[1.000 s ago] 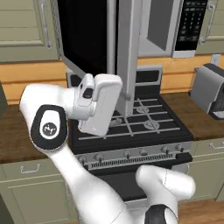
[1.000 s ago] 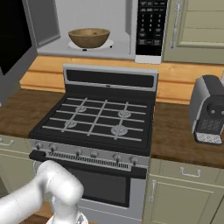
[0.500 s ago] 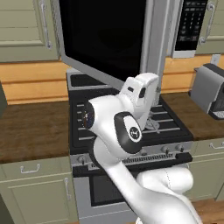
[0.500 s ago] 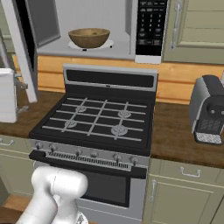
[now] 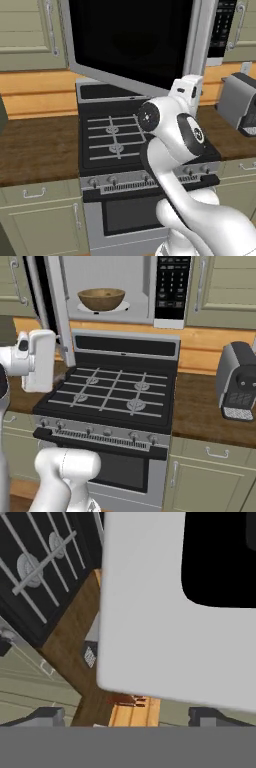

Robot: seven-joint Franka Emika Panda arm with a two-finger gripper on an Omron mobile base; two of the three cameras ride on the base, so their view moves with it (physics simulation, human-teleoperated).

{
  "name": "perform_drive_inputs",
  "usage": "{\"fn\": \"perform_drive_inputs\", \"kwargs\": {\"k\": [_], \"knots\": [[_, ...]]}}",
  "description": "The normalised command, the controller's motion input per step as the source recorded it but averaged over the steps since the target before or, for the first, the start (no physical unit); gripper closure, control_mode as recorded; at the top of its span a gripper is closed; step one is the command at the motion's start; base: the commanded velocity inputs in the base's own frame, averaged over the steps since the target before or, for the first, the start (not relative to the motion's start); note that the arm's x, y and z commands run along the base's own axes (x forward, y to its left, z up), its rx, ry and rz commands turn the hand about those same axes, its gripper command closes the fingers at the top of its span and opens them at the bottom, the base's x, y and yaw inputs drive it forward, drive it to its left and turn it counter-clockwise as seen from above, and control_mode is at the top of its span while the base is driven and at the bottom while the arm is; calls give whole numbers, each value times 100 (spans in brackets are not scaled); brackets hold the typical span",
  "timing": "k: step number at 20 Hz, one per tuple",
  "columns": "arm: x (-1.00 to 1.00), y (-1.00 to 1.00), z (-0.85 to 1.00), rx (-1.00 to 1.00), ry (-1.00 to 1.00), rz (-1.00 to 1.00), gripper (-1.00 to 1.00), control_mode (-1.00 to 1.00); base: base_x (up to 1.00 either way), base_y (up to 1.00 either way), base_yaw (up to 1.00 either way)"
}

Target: Pick the potato from the sink and place it in the bowl. Then pick the bowl and place it in the microwave. Then close the microwave door and press the start button.

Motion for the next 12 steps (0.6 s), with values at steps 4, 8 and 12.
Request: {"fn": "perform_drive_inputs", "kwargs": {"k": [4,8,12], "knots": [[100,-42,0,0,30,0,-100,-100,0,0,0],[100,-48,0,-3,24,0,-100,-100,0,0,0],[100,-44,0,-7,18,0,-100,-100,0,0,0]]}}
